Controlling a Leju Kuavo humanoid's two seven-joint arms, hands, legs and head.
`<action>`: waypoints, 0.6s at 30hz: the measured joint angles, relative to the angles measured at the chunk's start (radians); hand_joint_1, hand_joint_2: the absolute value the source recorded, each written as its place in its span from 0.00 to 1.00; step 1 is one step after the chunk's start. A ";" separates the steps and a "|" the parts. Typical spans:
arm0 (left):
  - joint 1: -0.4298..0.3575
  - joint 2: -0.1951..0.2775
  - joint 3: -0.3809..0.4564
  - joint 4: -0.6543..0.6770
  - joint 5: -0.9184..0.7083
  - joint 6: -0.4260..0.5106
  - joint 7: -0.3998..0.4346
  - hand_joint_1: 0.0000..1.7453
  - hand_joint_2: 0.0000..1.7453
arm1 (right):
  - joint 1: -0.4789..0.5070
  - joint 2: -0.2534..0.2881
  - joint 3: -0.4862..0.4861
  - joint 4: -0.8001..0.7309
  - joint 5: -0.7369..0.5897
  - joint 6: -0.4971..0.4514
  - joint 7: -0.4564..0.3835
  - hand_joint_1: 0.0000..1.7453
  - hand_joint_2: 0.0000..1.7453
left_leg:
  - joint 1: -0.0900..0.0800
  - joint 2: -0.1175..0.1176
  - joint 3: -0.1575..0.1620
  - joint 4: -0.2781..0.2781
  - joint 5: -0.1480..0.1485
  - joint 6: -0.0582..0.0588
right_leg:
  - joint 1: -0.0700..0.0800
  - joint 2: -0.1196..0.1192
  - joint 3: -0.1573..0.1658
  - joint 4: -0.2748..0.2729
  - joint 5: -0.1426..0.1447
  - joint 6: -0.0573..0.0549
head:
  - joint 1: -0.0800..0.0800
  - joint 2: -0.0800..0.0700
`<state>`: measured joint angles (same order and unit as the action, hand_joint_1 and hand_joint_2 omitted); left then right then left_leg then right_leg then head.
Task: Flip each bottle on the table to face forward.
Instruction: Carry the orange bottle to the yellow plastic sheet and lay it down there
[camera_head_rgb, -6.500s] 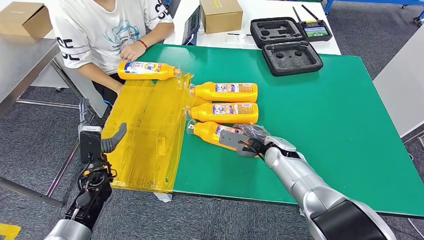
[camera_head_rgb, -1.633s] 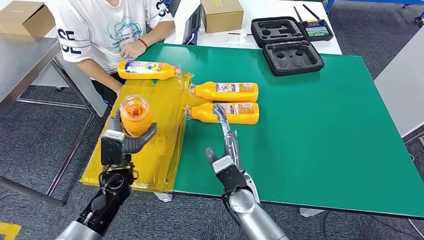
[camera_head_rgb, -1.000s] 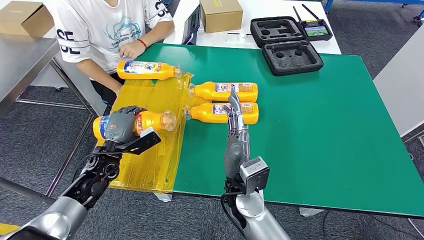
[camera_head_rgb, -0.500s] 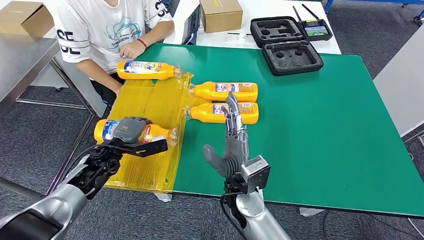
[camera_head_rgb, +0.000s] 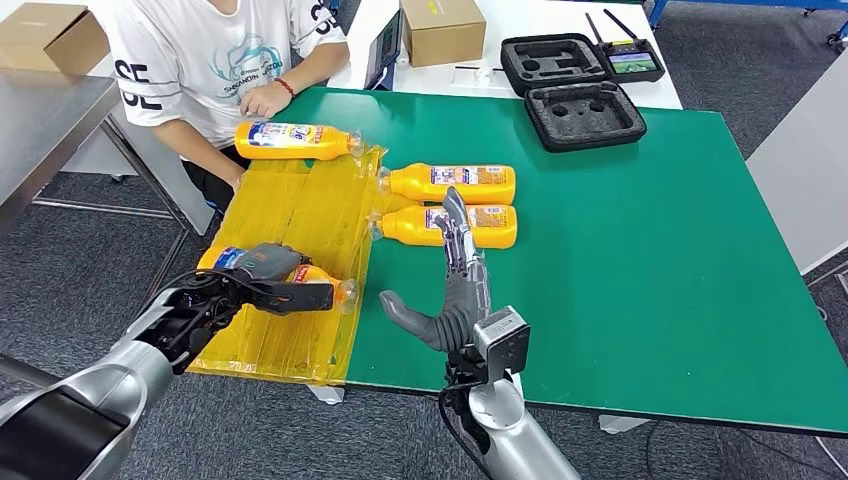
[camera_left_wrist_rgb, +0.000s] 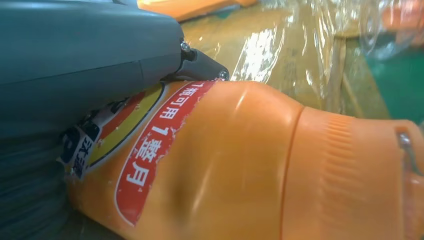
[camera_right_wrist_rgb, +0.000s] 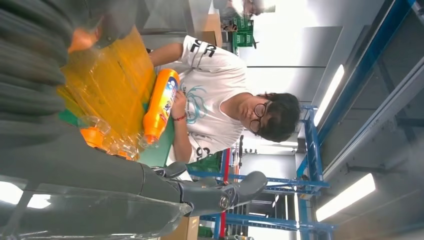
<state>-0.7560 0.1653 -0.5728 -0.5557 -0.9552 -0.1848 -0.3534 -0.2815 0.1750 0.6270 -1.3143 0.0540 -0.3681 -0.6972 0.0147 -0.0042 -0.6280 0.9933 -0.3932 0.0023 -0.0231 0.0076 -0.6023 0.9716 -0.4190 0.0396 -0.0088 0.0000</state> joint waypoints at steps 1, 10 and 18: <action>-0.009 -0.002 -0.006 0.010 -0.005 -0.009 0.001 0.97 1.00 | -0.001 0.001 0.001 0.004 0.000 0.001 0.000 0.00 1.00 | 0.000 0.000 0.000 0.000 0.000 0.000 | 0.000 0.000 0.000 0.000 0.000 0.000 | 0.000 0.000; -0.043 -0.016 -0.030 0.065 -0.003 -0.044 -0.019 0.09 1.00 | -0.011 0.009 0.005 0.037 -0.002 0.011 0.000 0.00 1.00 | 0.000 0.000 0.000 0.000 0.000 0.000 | 0.000 0.000 0.000 0.000 0.000 0.000 | 0.000 0.000; -0.048 -0.017 -0.037 0.078 0.046 -0.087 -0.057 0.00 0.00 | -0.018 0.012 0.005 0.059 -0.002 0.012 0.000 0.00 1.00 | 0.000 0.000 0.000 0.000 0.000 0.001 | 0.000 0.000 0.001 0.000 0.000 0.000 | 0.000 0.000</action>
<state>-0.8042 0.1484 -0.6102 -0.4781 -0.9094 -0.2720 -0.4101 -0.2993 0.1870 0.6321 -1.2552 0.0524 -0.3556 -0.6971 0.0146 -0.0044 -0.6276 0.9933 -0.3927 0.0029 -0.0232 0.0075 -0.6011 0.9716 -0.4190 0.0396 -0.0085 -0.0001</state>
